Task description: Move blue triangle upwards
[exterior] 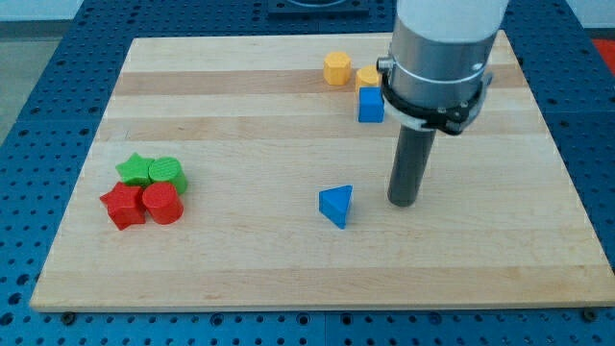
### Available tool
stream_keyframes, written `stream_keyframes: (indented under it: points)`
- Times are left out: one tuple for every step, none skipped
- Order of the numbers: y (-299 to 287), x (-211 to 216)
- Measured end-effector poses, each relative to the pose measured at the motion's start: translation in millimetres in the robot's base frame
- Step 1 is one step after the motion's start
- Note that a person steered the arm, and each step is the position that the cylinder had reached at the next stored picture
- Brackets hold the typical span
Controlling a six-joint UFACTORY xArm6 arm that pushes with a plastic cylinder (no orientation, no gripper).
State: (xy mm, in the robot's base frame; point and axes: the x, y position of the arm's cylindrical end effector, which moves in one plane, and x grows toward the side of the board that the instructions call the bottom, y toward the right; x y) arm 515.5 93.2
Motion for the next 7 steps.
stream_keyframes:
  points:
    - [-7, 54]
    - [-50, 76]
    - [-63, 51]
    - [-63, 7]
    - [-70, -12]
    - [-77, 3]
    - [-94, 9]
